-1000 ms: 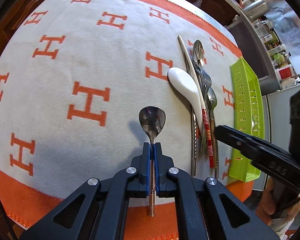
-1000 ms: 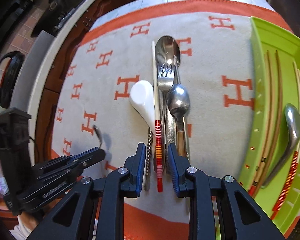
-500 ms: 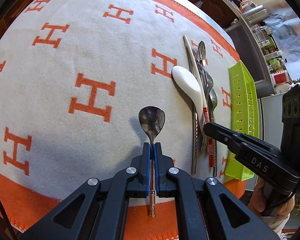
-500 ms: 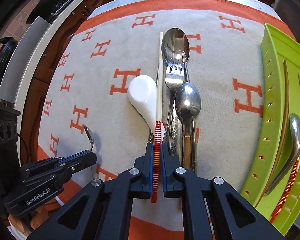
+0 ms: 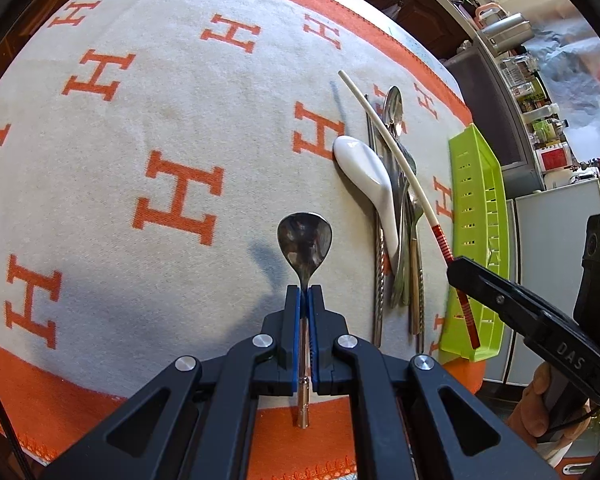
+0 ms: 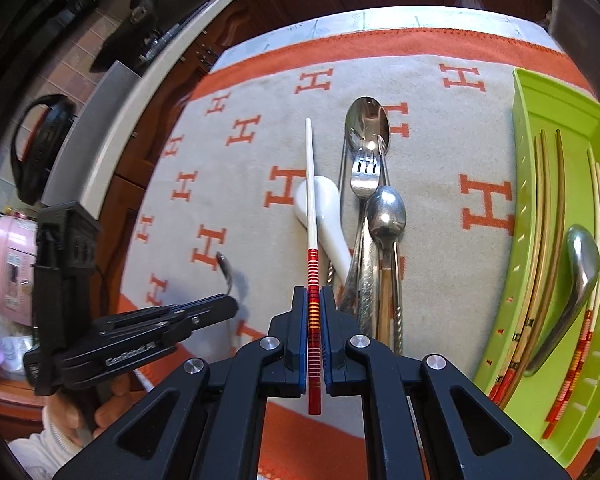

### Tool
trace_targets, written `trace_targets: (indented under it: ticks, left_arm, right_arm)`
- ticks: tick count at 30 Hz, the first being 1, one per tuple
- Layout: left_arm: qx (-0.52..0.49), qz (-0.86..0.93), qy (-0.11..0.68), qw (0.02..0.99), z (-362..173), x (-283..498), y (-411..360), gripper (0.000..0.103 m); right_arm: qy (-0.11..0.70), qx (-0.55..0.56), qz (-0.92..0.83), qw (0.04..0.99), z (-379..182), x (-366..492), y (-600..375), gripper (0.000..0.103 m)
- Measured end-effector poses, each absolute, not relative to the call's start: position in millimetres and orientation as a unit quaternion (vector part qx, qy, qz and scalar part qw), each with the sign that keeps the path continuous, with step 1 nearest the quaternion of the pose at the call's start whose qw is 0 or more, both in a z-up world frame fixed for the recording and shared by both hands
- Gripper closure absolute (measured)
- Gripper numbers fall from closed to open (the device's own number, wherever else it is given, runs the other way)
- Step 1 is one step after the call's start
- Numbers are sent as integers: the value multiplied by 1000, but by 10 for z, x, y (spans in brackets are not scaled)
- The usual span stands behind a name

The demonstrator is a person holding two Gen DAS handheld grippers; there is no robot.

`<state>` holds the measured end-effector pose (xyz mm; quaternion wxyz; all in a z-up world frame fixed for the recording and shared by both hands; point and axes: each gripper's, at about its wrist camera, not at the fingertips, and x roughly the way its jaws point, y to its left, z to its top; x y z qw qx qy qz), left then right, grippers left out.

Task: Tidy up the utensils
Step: 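Carry the chopstick into the tray and open the right tool while the left carries the spoon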

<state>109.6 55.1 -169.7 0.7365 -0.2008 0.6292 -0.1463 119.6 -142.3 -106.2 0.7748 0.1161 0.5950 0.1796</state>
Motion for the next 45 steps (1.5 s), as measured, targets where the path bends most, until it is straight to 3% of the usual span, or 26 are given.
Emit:
trace_targets:
  ticks: [22, 32, 40, 45]
  left_arm:
    - [-186, -192, 602, 753, -1269, 1078, 269, 101]
    - [-162, -234, 581, 762, -992, 984, -9, 101]
    - [-144, -267, 569, 765, -706, 887, -148, 101]
    - [-129, -301, 566, 757, -501, 897, -377, 101]
  right_arm:
    - [495, 205, 94, 839, -309, 626, -2594, 98]
    - [488, 180, -86, 850, -614, 404, -3290, 98]
    - [544, 203, -83, 810, -1103, 482, -3449, 96]
    - [538, 207, -77, 814, -1101, 443, -3455, 94]
